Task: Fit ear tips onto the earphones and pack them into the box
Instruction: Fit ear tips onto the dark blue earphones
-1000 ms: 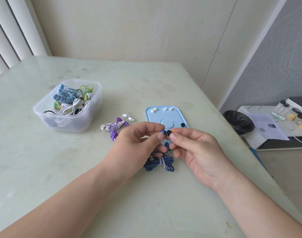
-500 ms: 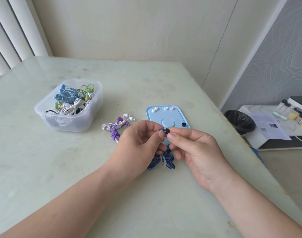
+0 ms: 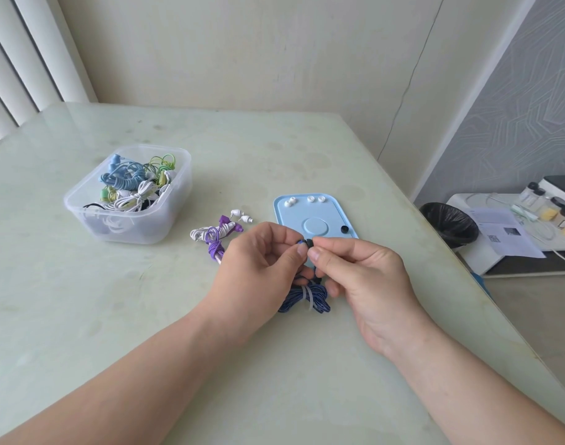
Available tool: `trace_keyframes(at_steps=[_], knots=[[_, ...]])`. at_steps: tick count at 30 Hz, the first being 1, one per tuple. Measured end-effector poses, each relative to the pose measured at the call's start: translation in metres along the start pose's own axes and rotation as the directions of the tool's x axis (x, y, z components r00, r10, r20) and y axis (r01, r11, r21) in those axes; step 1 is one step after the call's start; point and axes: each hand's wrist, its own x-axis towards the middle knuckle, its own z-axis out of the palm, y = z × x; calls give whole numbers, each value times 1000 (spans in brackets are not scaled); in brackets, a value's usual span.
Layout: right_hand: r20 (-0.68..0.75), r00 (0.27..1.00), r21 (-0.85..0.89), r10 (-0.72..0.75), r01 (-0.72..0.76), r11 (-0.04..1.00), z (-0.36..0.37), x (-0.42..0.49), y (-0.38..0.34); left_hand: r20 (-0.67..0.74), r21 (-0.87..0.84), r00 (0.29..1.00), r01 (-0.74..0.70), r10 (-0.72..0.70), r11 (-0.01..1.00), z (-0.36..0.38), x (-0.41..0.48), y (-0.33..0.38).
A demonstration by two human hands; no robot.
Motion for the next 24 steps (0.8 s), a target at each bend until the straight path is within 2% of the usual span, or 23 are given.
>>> trace_keyframes(at_steps=[10, 18, 24], knots=[[34, 999, -19, 32, -32, 999, -5, 3, -2, 5, 16, 1000, -22, 22, 1000, 0, -3, -1], [74, 997, 6, 23, -24, 1000, -8, 3, -5, -31, 70, 993, -114, 116, 991, 2, -6, 0], [103, 993, 108, 49, -61, 992, -12, 5, -8, 9, -44, 997, -77, 78, 996, 3, -5, -1]])
